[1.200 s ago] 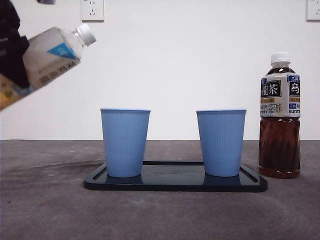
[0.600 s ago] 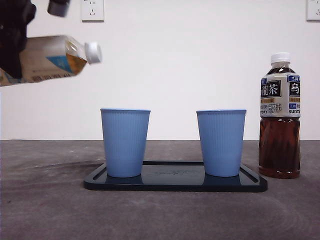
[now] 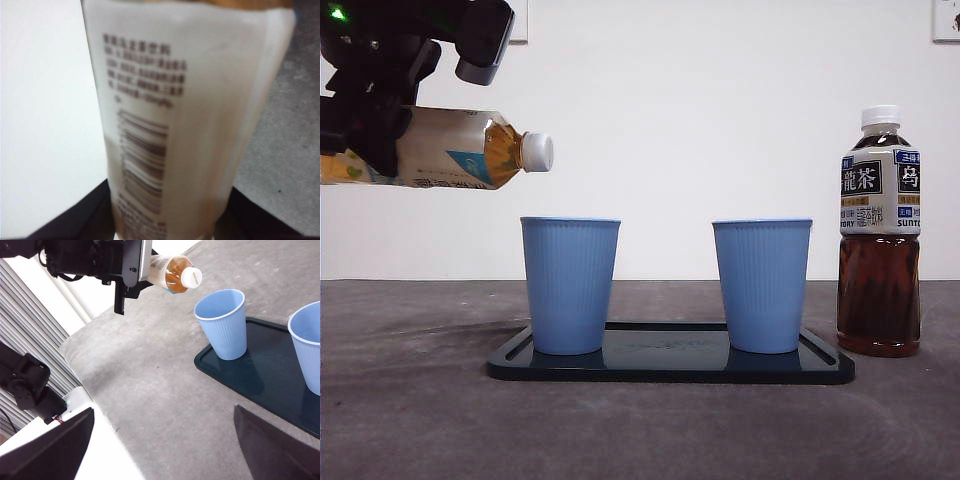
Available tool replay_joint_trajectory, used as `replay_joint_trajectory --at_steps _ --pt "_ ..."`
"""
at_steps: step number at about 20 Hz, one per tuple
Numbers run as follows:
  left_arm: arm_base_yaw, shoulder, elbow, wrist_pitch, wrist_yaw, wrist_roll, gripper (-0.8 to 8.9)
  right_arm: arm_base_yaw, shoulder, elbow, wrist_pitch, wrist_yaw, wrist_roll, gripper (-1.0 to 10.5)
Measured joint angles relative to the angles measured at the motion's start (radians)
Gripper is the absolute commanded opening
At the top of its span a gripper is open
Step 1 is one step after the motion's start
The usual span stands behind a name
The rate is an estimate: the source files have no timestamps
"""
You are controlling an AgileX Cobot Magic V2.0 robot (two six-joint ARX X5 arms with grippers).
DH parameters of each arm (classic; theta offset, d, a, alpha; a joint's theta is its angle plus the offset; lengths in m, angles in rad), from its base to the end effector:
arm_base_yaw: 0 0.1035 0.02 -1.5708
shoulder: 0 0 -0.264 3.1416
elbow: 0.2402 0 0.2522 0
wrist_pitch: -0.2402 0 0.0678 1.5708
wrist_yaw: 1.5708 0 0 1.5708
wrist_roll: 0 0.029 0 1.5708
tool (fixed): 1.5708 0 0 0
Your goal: Pour the drink into the cup
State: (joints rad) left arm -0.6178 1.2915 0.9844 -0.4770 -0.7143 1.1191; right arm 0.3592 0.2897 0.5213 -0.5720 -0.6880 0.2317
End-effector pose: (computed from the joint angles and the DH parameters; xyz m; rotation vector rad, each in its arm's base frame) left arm 0.2249 -0.1365 0.2771 1.5633 0.6304 -0.2757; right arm 0.0653 0.0442 0.2634 0.2663 0.4705 0.9923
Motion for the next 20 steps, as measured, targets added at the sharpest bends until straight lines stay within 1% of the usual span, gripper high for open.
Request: replay_joint_trajectory --at_steps 2,9,12,13,14,16,18,20 --pt "0.0 0.0 0.0 0.0 -0.003 0.015 1.46 0.0 0.0 0.0 -0.008 0.0 -0.006 4.4" --pt "-0.001 0.0 0.0 0.0 -0.003 0.021 1.46 0.0 0.0 0.0 -0.014 0.0 -0.015 4.4" --pt "-0.001 0.0 0.0 0.0 -0.003 0.015 1.46 0.0 0.0 0.0 -0.014 0.0 -0.016 4.4" --pt "-0.001 0.0 0.0 0.002 -0.003 -0.005 1.46 0.0 0.0 0.0 -0.014 0.0 -0.016 4.4" --pt "-0.001 0.0 0.0 0.007 -0.003 -0.039 1.46 0.0 0.0 0.0 -0.014 0.0 -0.016 4.4" --pt "0.0 -0.003 0.0 0.027 0.006 -0.146 1.46 0.0 0.0 0.0 -0.015 0.0 -0.015 4.4" --pt "0.013 -0.032 0.0 0.031 0.074 -0.288 1.47 0.0 0.0 0.0 -0.015 0.003 -0.016 4.4" --pt "0.038 -0.1 0.0 0.03 0.174 -0.46 1.47 0.0 0.0 0.0 -0.019 0.007 -0.016 4.4"
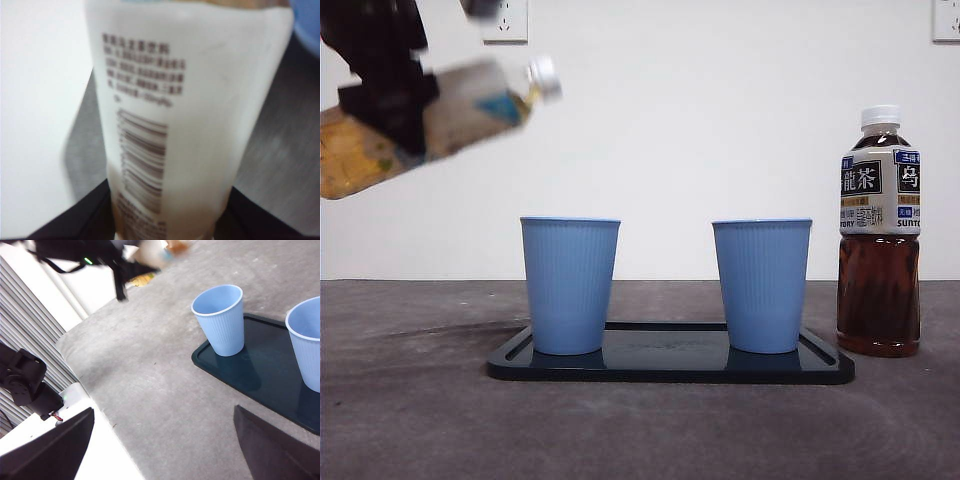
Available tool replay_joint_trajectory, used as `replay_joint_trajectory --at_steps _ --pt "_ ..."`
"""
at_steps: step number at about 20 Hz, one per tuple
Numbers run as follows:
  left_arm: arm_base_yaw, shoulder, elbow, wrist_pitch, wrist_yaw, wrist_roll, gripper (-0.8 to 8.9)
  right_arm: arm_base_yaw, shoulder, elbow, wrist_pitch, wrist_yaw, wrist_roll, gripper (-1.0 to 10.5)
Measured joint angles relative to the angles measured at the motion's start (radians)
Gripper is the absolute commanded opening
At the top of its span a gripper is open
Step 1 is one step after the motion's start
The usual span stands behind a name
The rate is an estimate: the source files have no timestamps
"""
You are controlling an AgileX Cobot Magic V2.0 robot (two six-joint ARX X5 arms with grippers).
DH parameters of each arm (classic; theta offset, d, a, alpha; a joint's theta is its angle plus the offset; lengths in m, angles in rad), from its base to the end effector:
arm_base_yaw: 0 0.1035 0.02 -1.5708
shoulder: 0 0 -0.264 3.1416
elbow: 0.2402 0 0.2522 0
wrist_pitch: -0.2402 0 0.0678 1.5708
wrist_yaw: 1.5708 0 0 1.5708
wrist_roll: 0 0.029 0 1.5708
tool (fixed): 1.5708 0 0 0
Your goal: Pour the drink into the cup
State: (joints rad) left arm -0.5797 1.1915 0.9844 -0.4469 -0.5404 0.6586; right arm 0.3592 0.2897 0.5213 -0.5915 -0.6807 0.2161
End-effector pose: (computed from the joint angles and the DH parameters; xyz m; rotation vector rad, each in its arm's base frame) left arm 0.2155 -0.1233 0.3007 0.9883 0.5315 -0.2232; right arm 0.0649 0.0439 0.2617 0.2543 0.4817 0.9850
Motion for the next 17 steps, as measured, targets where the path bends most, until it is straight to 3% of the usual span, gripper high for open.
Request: replay_joint_trajectory --at_steps 5,8,17 --pt "0.128 -0.15 0.0 0.0 0.322 -0.474 1.48 0.0 0.0 0.0 -0.021 0.003 0.0 4.4" --pt "0.174 -0.205 -0.08 0.152 0.425 -0.661 1.48 0.0 0.0 0.0 -0.025 0.003 0.0 4.4" --pt "0.172 -0.234 -0.381 0.479 0.436 -0.811 1.53 0.0 0.0 0.0 -0.025 0.003 0.001 4.4"
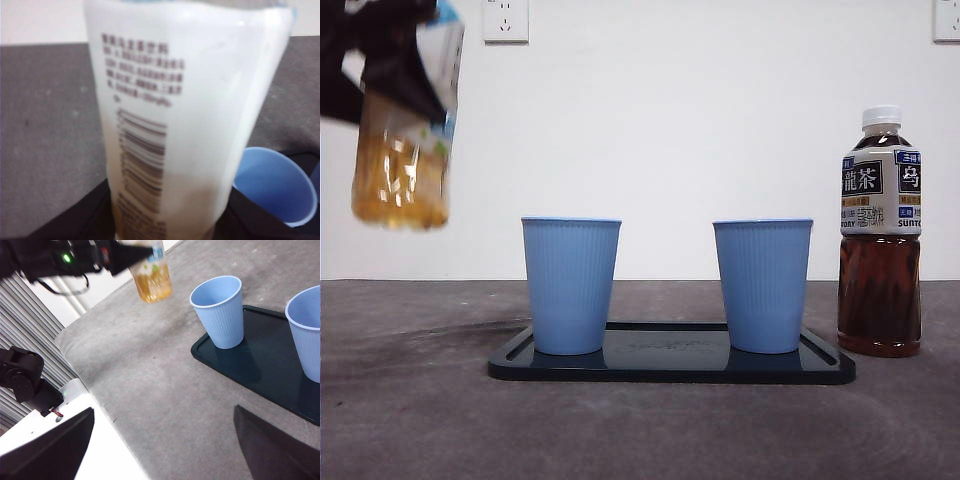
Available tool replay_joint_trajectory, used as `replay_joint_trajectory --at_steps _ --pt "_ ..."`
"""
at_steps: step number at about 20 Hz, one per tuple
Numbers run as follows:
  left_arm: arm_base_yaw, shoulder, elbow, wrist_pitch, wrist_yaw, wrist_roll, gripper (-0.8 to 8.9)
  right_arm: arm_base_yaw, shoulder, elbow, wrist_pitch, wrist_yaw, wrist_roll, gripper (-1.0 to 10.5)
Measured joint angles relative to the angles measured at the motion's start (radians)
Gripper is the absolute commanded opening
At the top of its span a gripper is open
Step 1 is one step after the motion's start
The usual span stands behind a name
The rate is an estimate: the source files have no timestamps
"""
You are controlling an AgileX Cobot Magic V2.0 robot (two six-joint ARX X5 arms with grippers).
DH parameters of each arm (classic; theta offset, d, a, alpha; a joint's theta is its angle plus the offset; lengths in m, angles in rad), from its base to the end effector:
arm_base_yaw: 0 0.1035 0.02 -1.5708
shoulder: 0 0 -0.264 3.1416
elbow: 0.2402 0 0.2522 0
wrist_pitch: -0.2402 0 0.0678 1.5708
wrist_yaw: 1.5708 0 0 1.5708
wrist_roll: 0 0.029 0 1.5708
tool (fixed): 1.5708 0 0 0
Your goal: Pour the drink into the cup
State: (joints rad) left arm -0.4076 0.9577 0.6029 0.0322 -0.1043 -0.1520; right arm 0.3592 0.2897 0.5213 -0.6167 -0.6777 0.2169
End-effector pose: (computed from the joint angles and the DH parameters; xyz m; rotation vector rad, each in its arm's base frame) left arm 0.1943 -0.0806 0.2599 -0.0676 0.3352 -0.2760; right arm 0.0642 0.0435 0.2596 0.2585 0.5076 0.9774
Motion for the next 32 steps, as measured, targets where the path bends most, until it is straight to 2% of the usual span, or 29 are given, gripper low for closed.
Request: replay_joint_trajectory --at_steps 7,11,16,21,30,32 --pt "0.01 0.046 -0.101 0.248 -0.002 -0.026 1.53 0.0 0.0 0.0 0.0 0.0 0.017 4.4" --pt "0.014 0.188 -0.134 0.337 -0.005 -0.032 1.53 0.0 0.0 0.0 0.0 0.0 0.043 4.4" --pt "0.023 0.356 -0.137 0.558 -0.004 -0.032 1.53 0.0 0.0 0.0 -0.013 0.0 0.073 4.4" --pt "0.05 0.482 -0.136 0.65 -0.004 -0.032 1.53 0.0 0.0 0.0 -0.053 0.0 0.08 4.4" --pt "0.058 0.541 -0.136 0.703 -0.004 -0.01 1.55 0.0 0.0 0.0 -0.053 0.02 0.08 4.4" --pt "0.058 0.541 -0.136 0.702 -0.004 -0.006 1.86 0.0 0.0 0.0 -0.053 0.02 0.08 4.4"
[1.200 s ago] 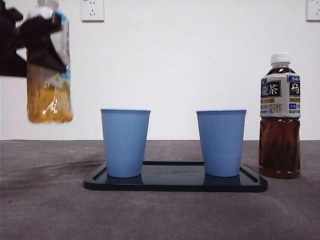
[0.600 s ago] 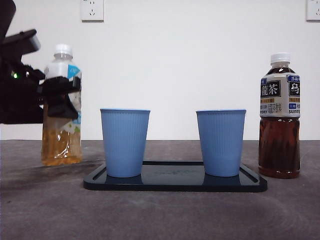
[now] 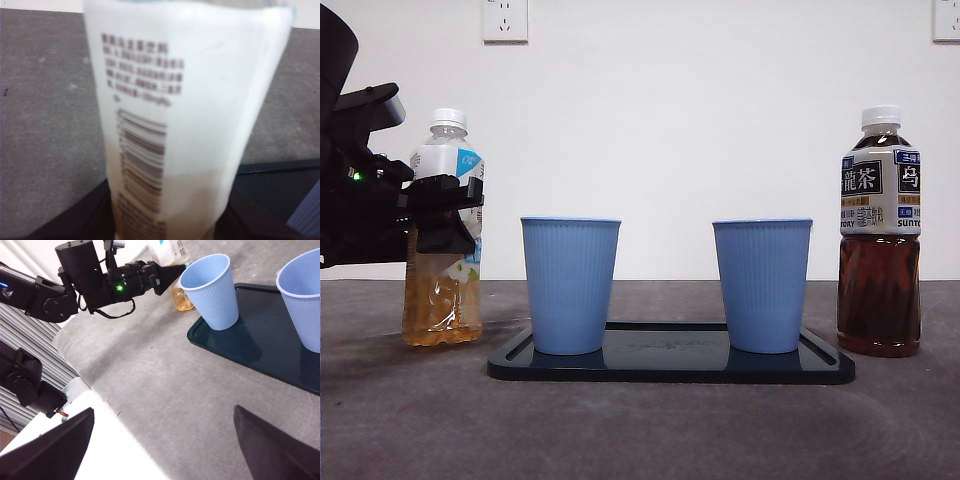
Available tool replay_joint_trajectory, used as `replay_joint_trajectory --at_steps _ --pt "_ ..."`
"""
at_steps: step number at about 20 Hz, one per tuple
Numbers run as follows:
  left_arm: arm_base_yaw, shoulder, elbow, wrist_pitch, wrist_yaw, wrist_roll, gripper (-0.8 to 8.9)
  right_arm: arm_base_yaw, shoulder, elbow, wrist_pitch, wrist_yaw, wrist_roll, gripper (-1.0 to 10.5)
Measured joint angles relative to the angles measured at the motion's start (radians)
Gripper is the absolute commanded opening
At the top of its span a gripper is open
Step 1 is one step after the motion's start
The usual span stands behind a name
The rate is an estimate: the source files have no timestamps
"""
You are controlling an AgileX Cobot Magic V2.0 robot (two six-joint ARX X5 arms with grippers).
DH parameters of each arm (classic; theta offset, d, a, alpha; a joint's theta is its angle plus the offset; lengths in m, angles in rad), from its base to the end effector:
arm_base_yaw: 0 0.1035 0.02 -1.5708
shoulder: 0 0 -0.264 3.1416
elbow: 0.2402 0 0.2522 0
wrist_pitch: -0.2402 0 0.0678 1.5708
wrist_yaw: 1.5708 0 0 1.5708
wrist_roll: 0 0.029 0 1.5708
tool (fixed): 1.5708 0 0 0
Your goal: Pour the drink into the cup
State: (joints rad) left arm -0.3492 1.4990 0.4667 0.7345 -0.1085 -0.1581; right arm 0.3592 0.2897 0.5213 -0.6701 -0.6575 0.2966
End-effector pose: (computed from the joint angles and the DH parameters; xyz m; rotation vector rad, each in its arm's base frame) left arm 0.2553 -0.0896 0.1589 -0.0885 0.3087 -0.2152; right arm 0.0629 0.0425 0.2550 0.3341 0.5984 0.9266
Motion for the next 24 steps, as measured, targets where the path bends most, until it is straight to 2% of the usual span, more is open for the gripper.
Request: replay_joint_trajectory --at_steps 3,7,10,16,19,24 --pt "-0.001 0.0 0.0 -0.008 0.0 0.0 3.22 0.0 0.0 0.0 0.0 0.003 0.0 4.4" --pt "-0.007 -0.005 0.01 -0.045 0.0 -0.003 3.33 0.0 0.0 0.0 0.0 0.003 0.0 4.4" --pt "-0.007 -0.009 0.017 -0.113 0.0 -0.009 4.39 0.0 0.0 0.0 0.0 0.003 0.0 4.4" --pt "-0.009 -0.034 0.015 -0.214 0.001 -0.01 4.52 0.0 0.0 0.0 0.001 0.003 -0.001 4.4" --pt "-0.009 -0.084 0.015 -0.287 0.001 -0.01 5.16 0.0 0.0 0.0 0.001 0.003 -0.004 4.4" --pt "-0.009 -0.234 0.015 -0.493 0.01 -0.01 5.36 0.0 0.0 0.0 0.001 0.039 -0.01 4.4"
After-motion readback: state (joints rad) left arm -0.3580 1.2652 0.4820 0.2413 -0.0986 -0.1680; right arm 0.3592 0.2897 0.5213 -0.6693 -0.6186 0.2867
